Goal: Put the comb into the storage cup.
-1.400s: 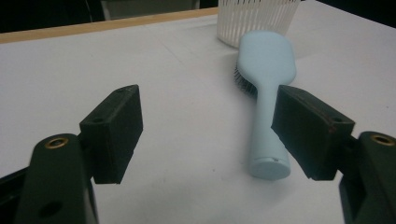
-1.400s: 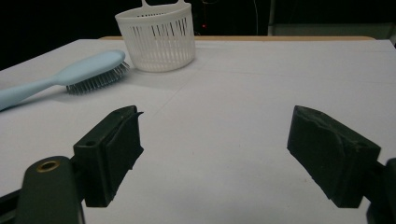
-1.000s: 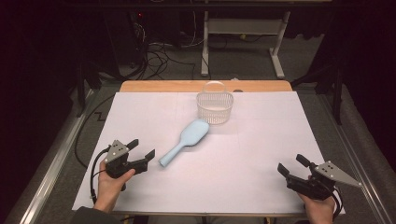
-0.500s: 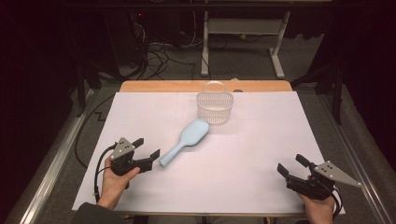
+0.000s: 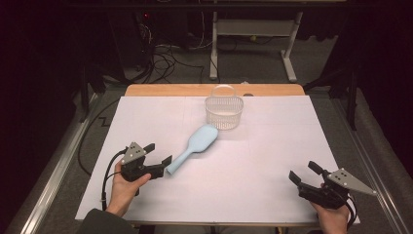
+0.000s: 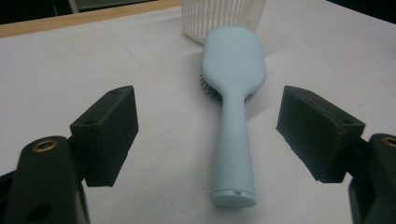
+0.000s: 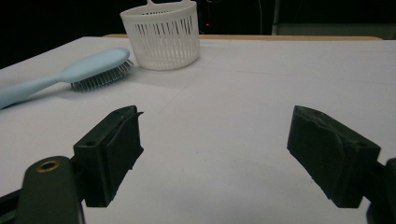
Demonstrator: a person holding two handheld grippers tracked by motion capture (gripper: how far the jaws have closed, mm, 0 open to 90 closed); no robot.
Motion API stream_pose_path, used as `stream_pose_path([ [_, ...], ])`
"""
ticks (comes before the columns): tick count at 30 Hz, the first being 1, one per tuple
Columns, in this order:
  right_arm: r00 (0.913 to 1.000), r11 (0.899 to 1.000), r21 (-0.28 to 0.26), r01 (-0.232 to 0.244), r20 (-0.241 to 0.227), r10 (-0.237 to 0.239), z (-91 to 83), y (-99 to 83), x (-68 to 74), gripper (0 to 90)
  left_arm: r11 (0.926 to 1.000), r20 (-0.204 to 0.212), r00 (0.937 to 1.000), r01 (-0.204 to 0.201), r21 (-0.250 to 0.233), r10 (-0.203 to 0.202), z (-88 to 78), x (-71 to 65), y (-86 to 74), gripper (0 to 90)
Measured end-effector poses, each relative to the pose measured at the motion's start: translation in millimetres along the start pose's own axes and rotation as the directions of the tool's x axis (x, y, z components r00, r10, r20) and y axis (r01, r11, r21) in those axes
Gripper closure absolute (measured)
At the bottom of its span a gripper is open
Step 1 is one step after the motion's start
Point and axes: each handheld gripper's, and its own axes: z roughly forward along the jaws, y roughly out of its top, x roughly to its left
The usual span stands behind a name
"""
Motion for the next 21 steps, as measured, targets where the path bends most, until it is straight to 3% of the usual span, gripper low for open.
stream_pose_path([
  [21, 1.0000, 1.000, -0.002, -0.001, -0.004, 0.001, -0.2, 0.0, 0.1, 17.8, 0.9991, 0.039, 0.9990, -0.025, 0.035, 0.024, 23.4, -14.0, 12.0, 21.1],
])
